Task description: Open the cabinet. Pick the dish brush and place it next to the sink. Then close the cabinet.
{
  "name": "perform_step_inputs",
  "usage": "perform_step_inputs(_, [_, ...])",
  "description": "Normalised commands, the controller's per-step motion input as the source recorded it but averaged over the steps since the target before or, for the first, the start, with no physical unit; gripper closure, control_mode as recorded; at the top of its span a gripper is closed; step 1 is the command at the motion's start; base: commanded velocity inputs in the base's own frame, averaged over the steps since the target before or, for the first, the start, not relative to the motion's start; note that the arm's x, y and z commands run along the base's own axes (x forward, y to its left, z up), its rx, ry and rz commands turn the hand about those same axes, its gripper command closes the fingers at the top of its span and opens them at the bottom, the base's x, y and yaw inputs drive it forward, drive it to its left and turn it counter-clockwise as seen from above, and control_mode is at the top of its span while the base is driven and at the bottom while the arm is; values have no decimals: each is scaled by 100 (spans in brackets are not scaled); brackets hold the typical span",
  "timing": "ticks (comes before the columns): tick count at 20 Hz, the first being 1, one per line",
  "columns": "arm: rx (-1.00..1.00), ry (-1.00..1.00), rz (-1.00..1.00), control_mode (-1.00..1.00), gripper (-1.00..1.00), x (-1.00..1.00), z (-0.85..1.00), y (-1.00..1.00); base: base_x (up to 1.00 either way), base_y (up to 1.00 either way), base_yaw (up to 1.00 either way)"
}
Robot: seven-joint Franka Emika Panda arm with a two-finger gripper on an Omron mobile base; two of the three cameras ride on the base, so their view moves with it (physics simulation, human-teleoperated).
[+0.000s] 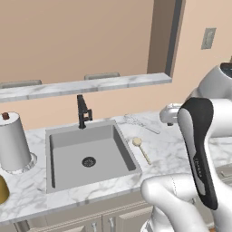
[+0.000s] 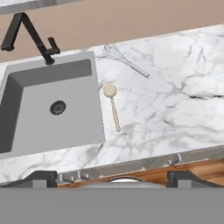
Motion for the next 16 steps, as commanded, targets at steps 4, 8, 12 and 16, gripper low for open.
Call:
perform_step_inputs(4, [0, 0, 0, 100, -100, 0, 0, 0, -29, 0, -1])
perform_step_inputs(8, [0, 0, 0, 100, -100, 0, 0, 0, -29, 0, -15])
perform_step_inputs(12, [0, 0, 0, 100, -100, 0, 0, 0, -49, 1, -50])
perform_step_inputs(16, [0, 0, 0, 100, -100, 0, 0, 0, -36, 0, -73])
